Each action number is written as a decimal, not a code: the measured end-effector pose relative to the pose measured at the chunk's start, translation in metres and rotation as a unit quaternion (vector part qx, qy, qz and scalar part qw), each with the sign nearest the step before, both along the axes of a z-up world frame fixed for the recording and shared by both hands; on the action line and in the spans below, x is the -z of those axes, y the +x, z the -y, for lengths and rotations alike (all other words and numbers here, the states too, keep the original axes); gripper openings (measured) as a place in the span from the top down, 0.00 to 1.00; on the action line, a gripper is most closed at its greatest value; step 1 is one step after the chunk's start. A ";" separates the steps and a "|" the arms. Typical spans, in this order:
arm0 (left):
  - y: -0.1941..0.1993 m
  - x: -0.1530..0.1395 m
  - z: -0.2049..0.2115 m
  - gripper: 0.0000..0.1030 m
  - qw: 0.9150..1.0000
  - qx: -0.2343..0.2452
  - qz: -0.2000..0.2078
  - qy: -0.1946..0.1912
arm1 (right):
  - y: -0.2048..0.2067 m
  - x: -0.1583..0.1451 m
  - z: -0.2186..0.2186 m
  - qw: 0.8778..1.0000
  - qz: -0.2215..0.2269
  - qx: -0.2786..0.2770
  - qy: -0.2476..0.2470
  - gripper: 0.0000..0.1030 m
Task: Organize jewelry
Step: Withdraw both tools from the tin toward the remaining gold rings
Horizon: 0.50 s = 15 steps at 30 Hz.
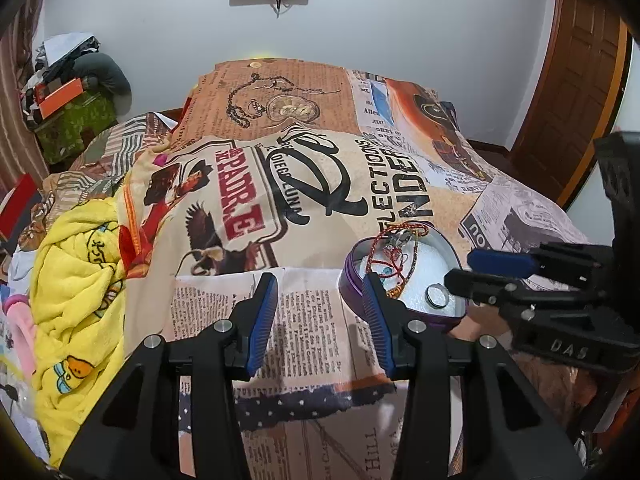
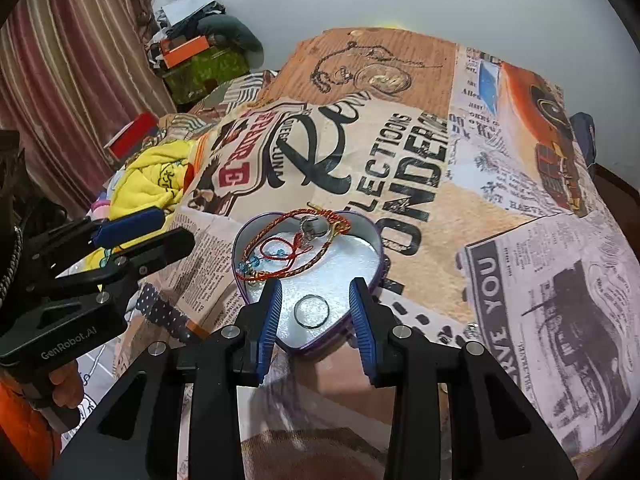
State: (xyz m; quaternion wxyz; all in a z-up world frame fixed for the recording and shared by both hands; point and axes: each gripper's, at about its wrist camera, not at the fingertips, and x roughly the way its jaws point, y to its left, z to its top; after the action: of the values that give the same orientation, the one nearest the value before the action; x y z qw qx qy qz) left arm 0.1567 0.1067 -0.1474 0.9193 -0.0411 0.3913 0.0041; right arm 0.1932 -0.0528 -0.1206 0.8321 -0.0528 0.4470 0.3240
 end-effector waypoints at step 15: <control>-0.010 -0.030 0.050 0.52 0.999 0.039 0.023 0.010 | -0.010 -0.031 0.049 0.999 0.031 0.040 0.014 0.69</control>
State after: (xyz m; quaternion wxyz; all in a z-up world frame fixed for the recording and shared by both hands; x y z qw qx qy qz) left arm 0.1462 0.0565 -0.1171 0.9277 -0.0167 0.3718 -0.0284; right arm 0.1829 -0.1019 -0.0898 0.8587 -0.0332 0.4176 0.2953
